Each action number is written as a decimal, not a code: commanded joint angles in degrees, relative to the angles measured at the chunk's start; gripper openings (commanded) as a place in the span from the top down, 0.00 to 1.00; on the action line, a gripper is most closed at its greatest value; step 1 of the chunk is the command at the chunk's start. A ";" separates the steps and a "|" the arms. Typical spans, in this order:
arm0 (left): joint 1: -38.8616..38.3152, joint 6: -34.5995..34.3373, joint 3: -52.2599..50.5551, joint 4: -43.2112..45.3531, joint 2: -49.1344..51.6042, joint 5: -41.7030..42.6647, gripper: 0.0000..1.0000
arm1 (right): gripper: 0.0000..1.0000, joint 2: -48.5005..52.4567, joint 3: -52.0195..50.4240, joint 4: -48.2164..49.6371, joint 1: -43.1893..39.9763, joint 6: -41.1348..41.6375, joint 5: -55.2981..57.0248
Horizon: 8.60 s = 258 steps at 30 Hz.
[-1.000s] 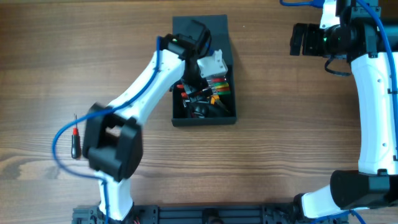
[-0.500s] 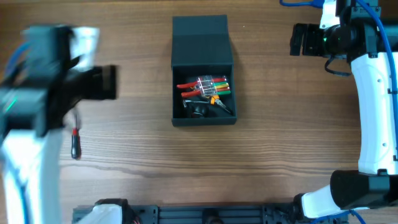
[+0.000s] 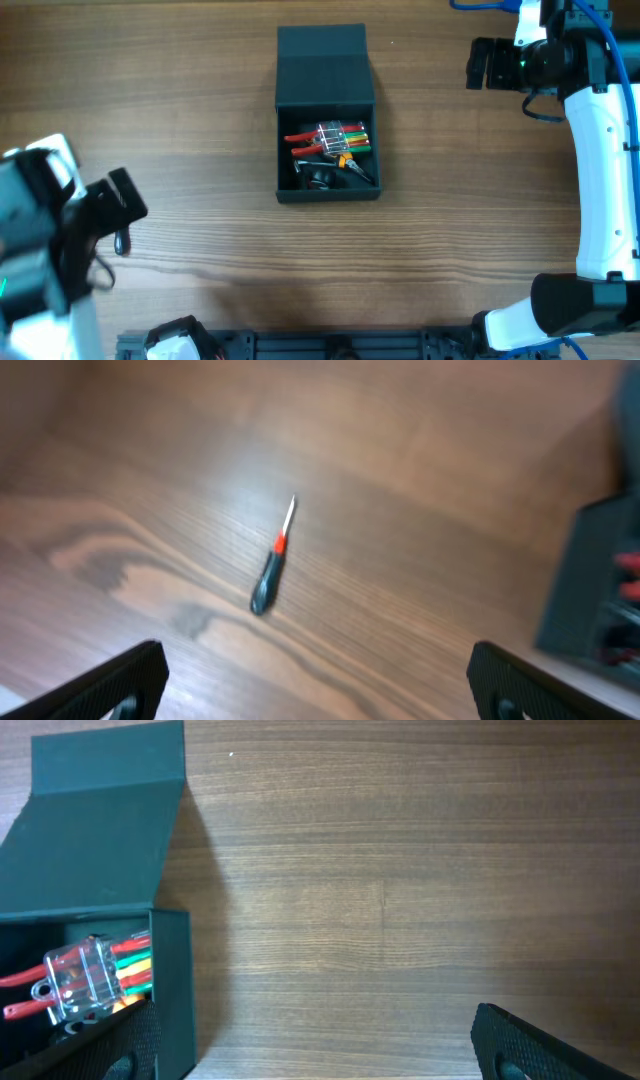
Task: Pack container
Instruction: 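Move the left gripper over the red-and-black screwdriver, then lower the left gripper and grasp the screwdriver handle, then carry the screwdriver into the box and release it, then raise the left arm and bring both grippers to the box lid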
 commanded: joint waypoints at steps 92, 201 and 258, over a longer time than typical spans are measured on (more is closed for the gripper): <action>15.28 28.81 -22.99 35.52 44.11 4.55 0.42 | 0.00 0.96 -0.11 2.14 0.28 -2.10 -0.09; -49.46 58.75 19.78 5.27 56.17 23.23 0.96 | 0.00 0.96 -0.11 3.45 0.28 -1.86 -0.11; -17.66 0.28 24.22 18.40 45.72 38.80 0.91 | 0.96 10.93 -0.04 15.02 0.17 7.52 -18.88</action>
